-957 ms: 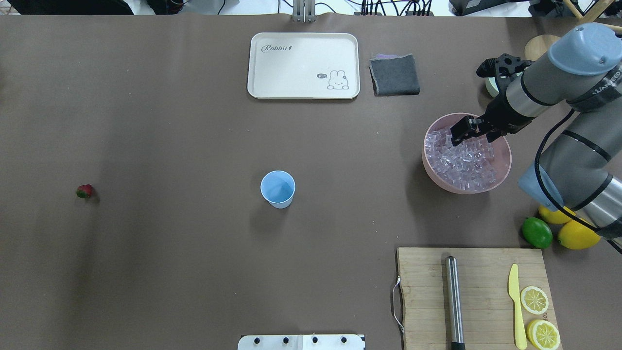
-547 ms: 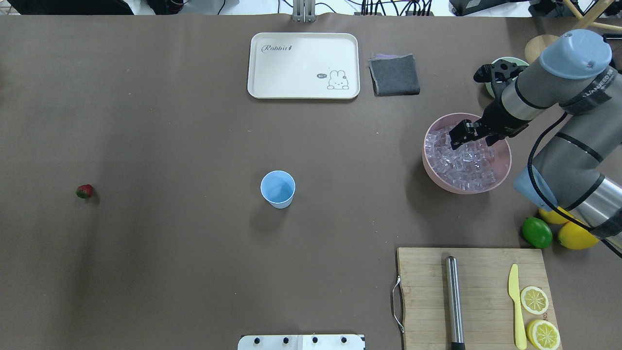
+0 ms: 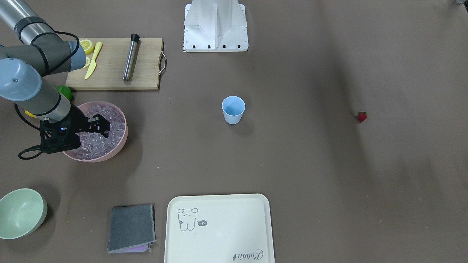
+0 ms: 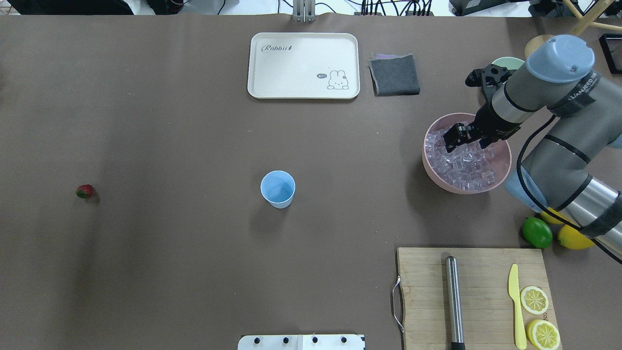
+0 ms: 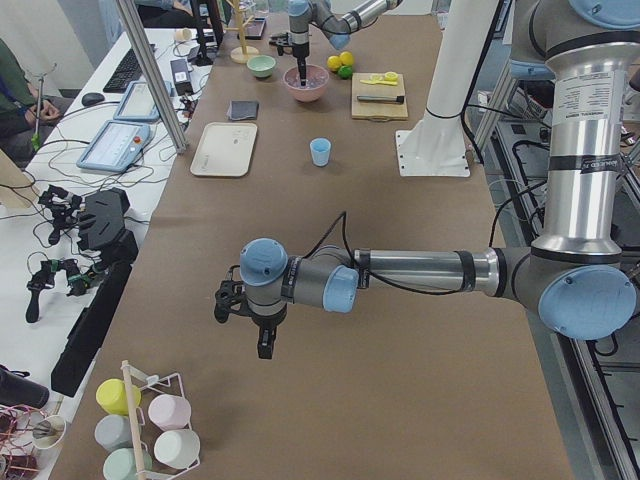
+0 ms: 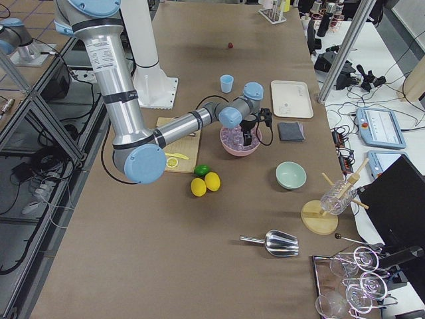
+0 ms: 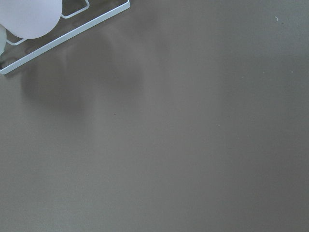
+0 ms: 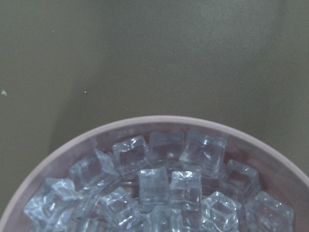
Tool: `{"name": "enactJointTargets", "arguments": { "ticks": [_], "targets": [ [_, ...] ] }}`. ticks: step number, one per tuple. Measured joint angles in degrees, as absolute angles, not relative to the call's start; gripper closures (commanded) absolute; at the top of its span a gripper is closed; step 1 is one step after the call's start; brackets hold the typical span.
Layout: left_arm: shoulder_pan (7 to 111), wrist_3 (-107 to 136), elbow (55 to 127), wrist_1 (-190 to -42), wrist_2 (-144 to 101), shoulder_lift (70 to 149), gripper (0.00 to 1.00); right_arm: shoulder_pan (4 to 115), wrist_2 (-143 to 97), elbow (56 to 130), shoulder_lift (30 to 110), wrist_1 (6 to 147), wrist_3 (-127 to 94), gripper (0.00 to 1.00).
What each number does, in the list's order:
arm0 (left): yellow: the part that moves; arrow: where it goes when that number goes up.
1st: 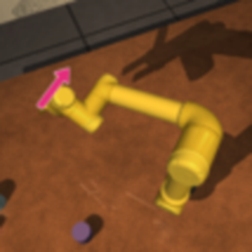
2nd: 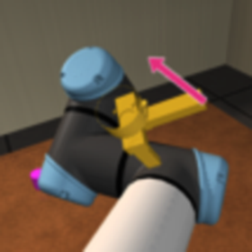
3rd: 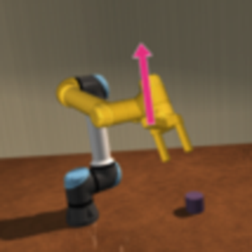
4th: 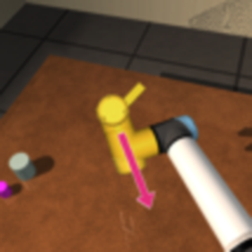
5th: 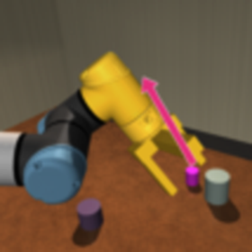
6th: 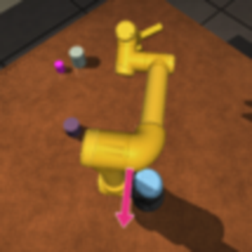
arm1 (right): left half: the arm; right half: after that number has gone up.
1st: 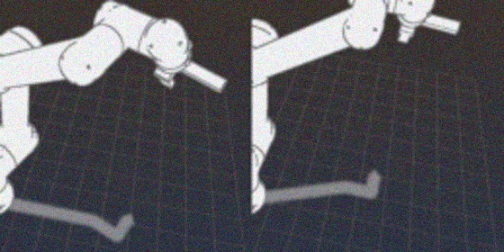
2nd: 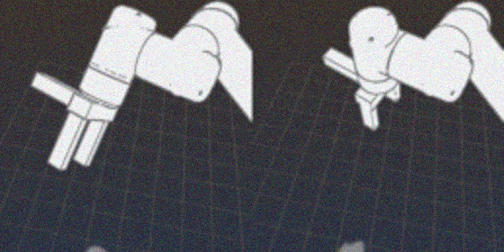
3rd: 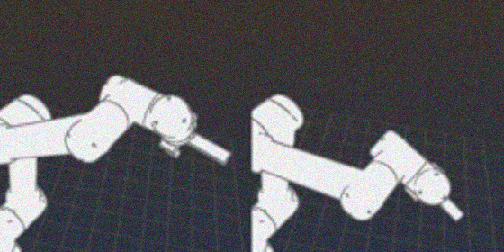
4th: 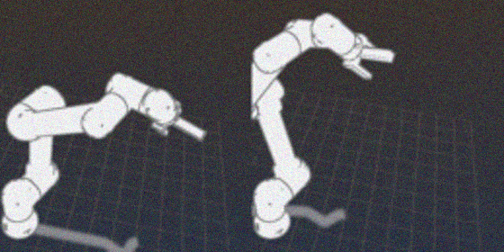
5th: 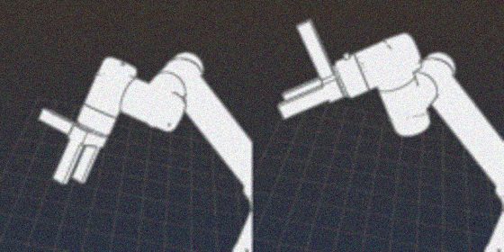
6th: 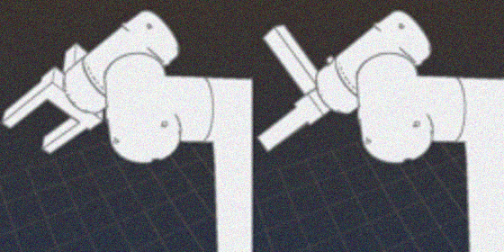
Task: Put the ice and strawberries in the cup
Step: 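Lower the right gripper into the bowl and grasp an ice cube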
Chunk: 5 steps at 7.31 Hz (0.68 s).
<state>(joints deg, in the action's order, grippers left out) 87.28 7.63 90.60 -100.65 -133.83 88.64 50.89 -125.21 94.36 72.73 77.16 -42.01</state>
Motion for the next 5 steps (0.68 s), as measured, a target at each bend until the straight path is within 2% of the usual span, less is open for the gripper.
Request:
{"name": "enactJointTargets", "arguments": {
  "ticks": [2,3,4,5],
  "targets": [
    [87.3,7.6,90.5,-100.6,-133.9,88.7,0.02,50.7,-125.2,94.1,72.7,77.2,-42.0,0.37],
    [87.3,7.6,90.5,-100.6,-133.9,88.7,0.02,50.7,-125.2,94.1,72.7,77.2,-42.0,0.46],
    [87.3,7.6,90.4,-100.6,-133.9,88.7,0.02,50.6,-125.2,94.1,72.6,77.2,-42.0,0.50],
    [87.3,7.6,90.4,-100.6,-133.9,88.7,0.02,50.6,-125.2,94.1,72.6,77.1,-41.9,0.65]
  ]
}}
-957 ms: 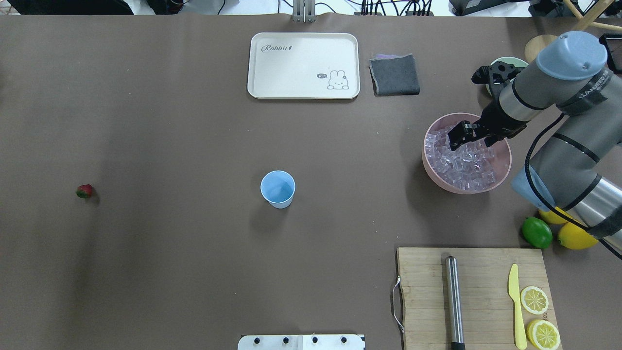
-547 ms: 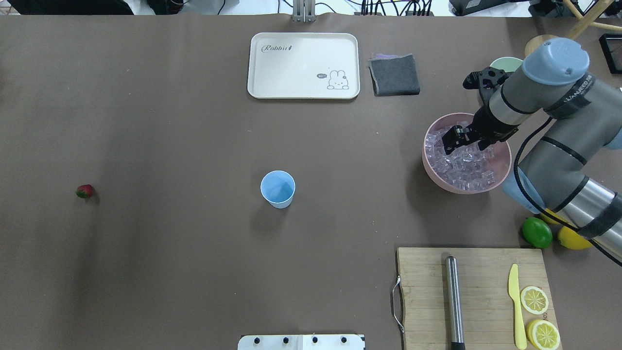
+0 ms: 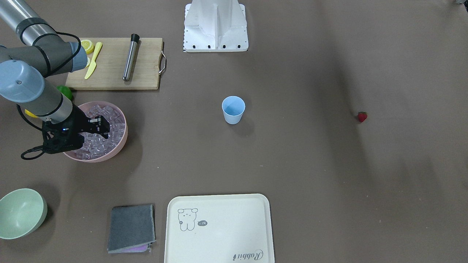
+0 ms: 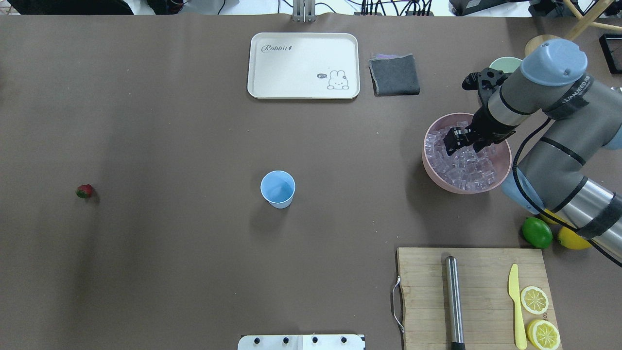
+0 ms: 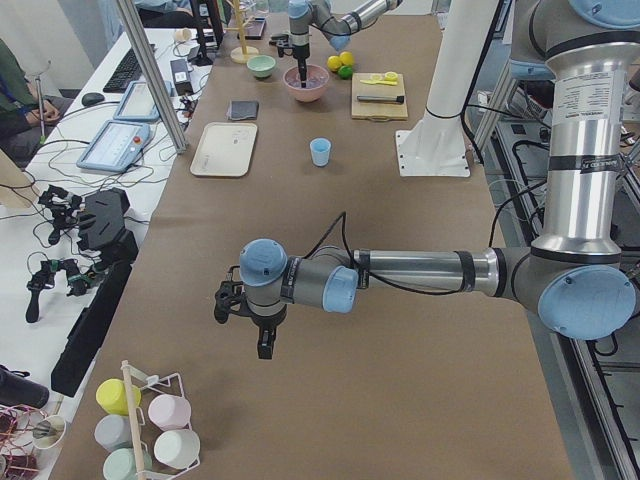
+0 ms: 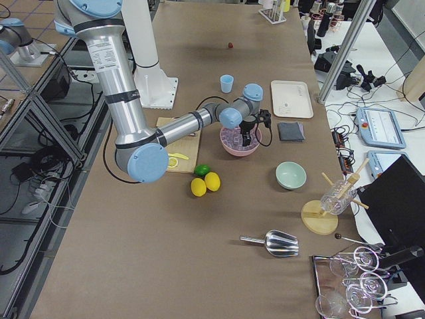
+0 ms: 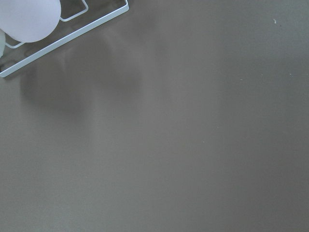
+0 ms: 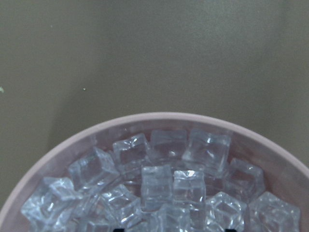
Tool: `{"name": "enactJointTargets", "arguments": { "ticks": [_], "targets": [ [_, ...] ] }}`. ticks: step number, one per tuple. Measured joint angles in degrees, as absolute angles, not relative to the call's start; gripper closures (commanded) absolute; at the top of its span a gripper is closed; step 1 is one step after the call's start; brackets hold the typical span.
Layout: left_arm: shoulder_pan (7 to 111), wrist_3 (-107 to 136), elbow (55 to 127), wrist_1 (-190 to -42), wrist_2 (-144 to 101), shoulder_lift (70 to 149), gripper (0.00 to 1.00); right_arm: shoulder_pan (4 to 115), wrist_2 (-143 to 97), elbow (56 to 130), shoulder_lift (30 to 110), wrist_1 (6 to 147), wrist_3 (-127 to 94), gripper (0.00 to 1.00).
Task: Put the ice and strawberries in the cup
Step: 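Lower the right gripper into the bowl and grasp an ice cube, then carry the ice cube with the right gripper over the light-blue cup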
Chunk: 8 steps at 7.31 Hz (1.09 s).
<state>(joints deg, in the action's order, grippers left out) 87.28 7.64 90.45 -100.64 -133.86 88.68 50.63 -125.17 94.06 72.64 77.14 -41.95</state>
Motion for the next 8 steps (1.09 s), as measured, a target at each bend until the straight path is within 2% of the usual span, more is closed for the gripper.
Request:
{"name": "enactJointTargets", "arguments": {
  "ticks": [1,2,5,7,8],
  "targets": [
    [87.3,7.6,90.4,-100.6,-133.9,88.7,0.02,50.6,-125.2,94.1,72.7,77.2,-41.9,0.74],
    [87.3,7.6,90.4,-100.6,-133.9,88.7,0.02,50.6,-125.2,94.2,72.6,77.2,-41.9,0.78],
    [87.3,7.6,90.4,-100.6,-133.9,88.8,0.02,51.1,-125.7,94.6,72.1,77.2,-42.0,0.82],
    [87.3,7.6,90.4,-100.6,-133.9,89.1,0.02,52.5,-127.3,95.3,71.0,77.2,-42.0,1.00],
    [87.3,7.7,90.4,-100.6,-133.9,89.3,0.02,53.4,-129.1,96.2,70.6,77.3,-42.1,1.00]
  ]
}}
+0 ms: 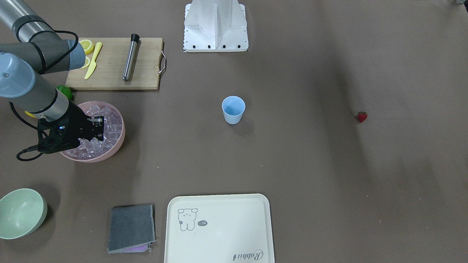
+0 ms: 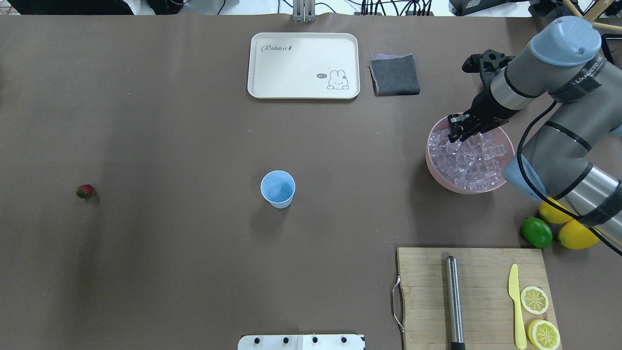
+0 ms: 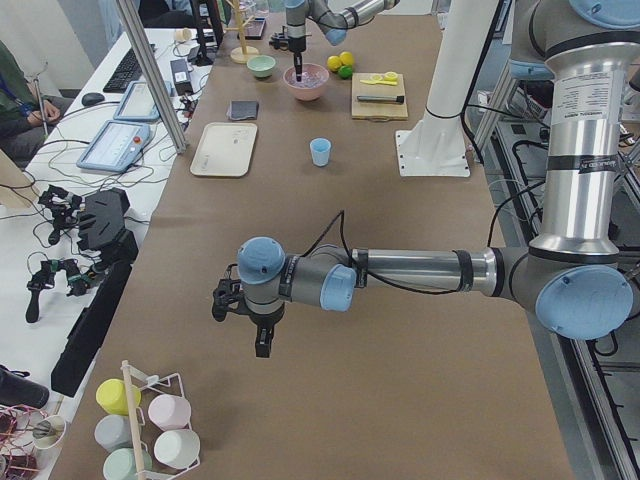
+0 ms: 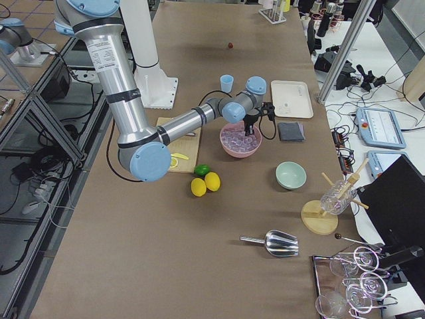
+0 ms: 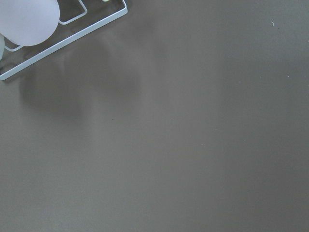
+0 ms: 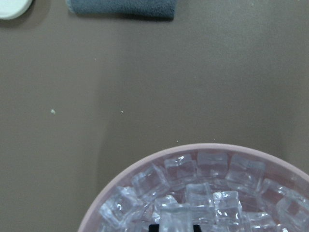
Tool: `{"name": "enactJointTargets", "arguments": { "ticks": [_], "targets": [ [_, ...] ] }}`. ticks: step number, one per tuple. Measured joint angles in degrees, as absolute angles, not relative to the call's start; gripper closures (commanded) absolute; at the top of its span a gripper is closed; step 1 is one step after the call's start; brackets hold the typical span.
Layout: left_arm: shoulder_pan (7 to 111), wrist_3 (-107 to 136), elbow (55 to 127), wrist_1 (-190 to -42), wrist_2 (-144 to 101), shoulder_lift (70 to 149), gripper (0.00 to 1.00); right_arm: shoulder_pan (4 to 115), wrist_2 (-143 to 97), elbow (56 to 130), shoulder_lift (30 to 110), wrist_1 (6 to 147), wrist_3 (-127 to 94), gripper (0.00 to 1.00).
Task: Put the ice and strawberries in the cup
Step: 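Carry the ice cube with the right gripper over the light-blue cup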
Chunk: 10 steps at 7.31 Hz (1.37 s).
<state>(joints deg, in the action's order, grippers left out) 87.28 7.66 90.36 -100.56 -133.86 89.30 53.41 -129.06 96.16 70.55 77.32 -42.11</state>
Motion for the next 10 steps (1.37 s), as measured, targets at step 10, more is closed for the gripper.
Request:
{"name": "enactJointTargets", "arguments": {
  "ticks": [10],
  "targets": [
    [87.3,7.7,90.1,-100.5,-133.8,90.0,0.02,32.8,-115.4,95.5,51.5,64.9,-72.3,1.00]
  ]
}}
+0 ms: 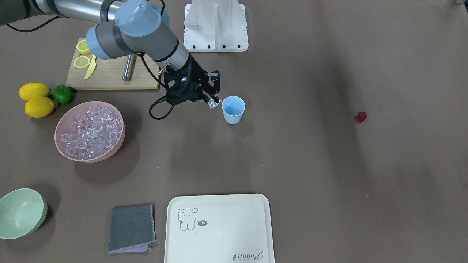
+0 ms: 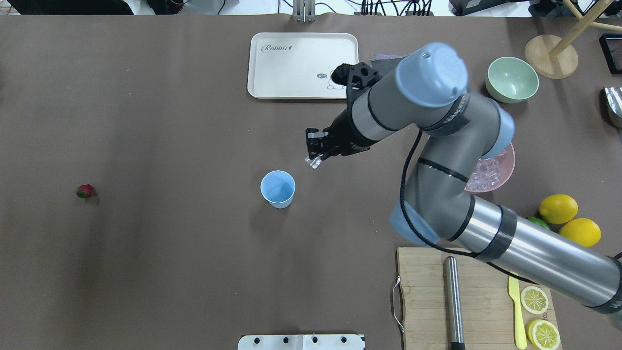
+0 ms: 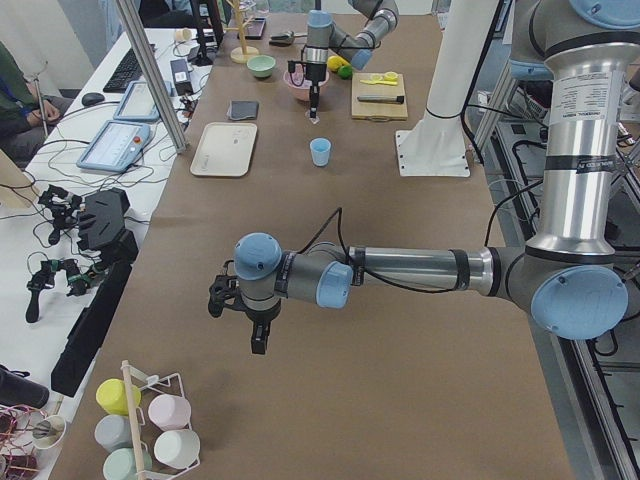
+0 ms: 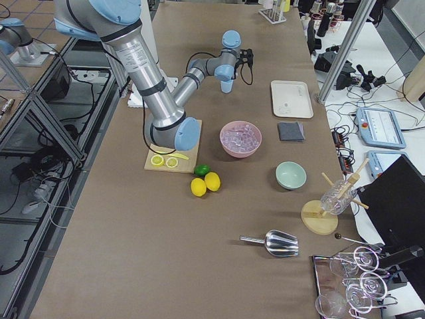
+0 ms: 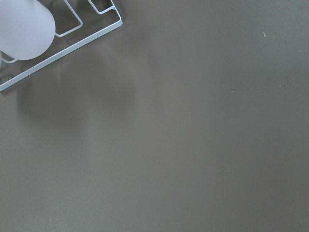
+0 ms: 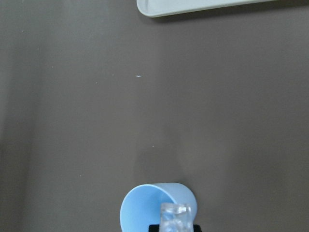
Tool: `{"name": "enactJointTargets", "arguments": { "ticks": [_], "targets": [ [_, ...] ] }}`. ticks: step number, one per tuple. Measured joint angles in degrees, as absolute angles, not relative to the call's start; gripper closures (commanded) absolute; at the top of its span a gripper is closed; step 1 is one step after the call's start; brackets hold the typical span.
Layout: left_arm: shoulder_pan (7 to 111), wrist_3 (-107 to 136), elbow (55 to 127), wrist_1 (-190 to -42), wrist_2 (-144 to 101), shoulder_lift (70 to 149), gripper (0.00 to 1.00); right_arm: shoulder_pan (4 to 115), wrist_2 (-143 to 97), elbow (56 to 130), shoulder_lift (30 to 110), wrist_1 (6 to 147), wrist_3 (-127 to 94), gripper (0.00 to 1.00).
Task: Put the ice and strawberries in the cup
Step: 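Carry the ice cube with the right gripper over the light-blue cup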
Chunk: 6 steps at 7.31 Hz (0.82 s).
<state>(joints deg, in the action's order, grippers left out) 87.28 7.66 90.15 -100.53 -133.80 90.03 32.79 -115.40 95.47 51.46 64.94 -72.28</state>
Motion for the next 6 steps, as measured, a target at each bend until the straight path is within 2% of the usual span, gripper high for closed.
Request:
{"name": "enactJointTargets", "arguments": {
  "ticks": [4,5,6],
  "targets": [
    [87.3,7.6,89.7,-100.6,-133.8,90.2,0.02,28.9,-111.5,91.7,48.6,64.7,-73.5,1.00],
    [87.3,7.6,89.6,-100.5,-133.8,90.4,0.02,28.6,-111.2,90.9,48.2,64.7,-73.5,0.90],
    [87.3,7.6,89.5,-100.5,-133.8,90.7,0.02,28.4,-111.1,90.5,48.1,64.7,-73.5,0.35]
  ]
}}
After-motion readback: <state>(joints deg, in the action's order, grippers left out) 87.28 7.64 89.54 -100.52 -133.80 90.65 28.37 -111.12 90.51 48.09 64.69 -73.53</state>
